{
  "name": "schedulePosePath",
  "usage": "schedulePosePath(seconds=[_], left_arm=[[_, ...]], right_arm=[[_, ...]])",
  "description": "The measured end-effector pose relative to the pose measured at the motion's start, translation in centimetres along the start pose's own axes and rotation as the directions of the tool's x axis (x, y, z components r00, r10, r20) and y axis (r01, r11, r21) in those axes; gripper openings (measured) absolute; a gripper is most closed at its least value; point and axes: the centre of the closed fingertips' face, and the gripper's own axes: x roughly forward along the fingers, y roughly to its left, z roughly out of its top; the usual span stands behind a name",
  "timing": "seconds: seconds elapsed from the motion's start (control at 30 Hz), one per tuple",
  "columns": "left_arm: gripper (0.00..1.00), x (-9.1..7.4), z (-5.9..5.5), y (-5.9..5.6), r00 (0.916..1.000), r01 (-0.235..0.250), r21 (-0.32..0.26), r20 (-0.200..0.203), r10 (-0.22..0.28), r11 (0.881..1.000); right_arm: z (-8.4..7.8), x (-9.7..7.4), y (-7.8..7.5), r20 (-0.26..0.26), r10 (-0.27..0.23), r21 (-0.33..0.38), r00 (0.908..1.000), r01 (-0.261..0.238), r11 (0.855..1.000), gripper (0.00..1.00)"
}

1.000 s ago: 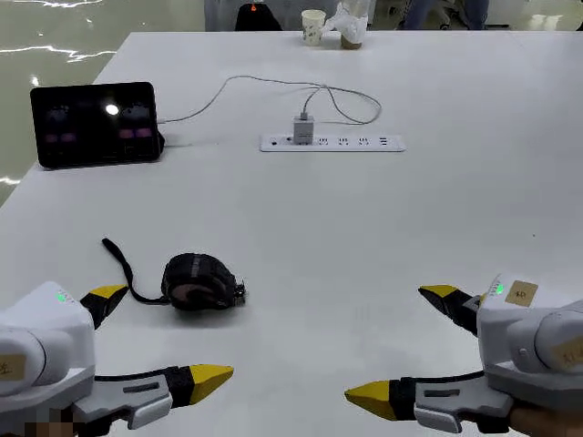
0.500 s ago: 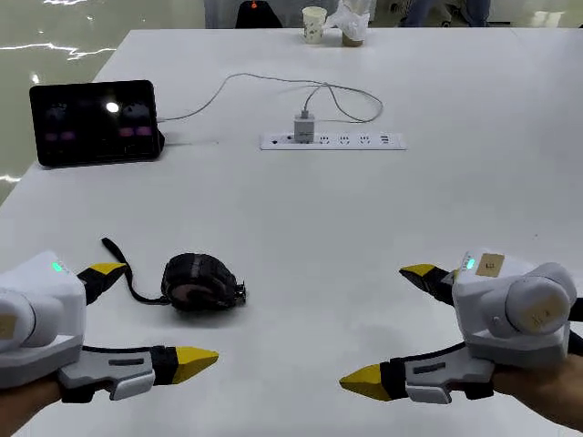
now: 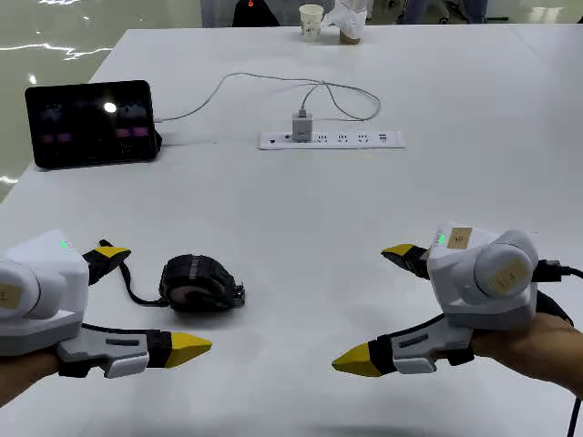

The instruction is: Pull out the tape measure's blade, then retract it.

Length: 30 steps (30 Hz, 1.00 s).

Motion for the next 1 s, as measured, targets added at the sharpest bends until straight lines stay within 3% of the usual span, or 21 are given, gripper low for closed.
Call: schedulePosePath(seconds=[0.57, 1.0], left_arm=[[0.98, 1.7, -0.3, 1.2, 0.9927, 0.094, 0.117, -0.086, -0.084, 0.989], [0.82, 2.7, -0.3, 2.2, 0.9802, 0.166, 0.193, -0.140, -0.140, 0.967]], right_arm=[[0.5, 3.1, -1.4, -0.057, 0.085, -0.068, 0.9948, -0.088, 0.994, 0.98], [1.1, 5.5, -1.7, -0.081, 0.131, -0.112, 0.9880, -0.140, 0.984, 0.92]])
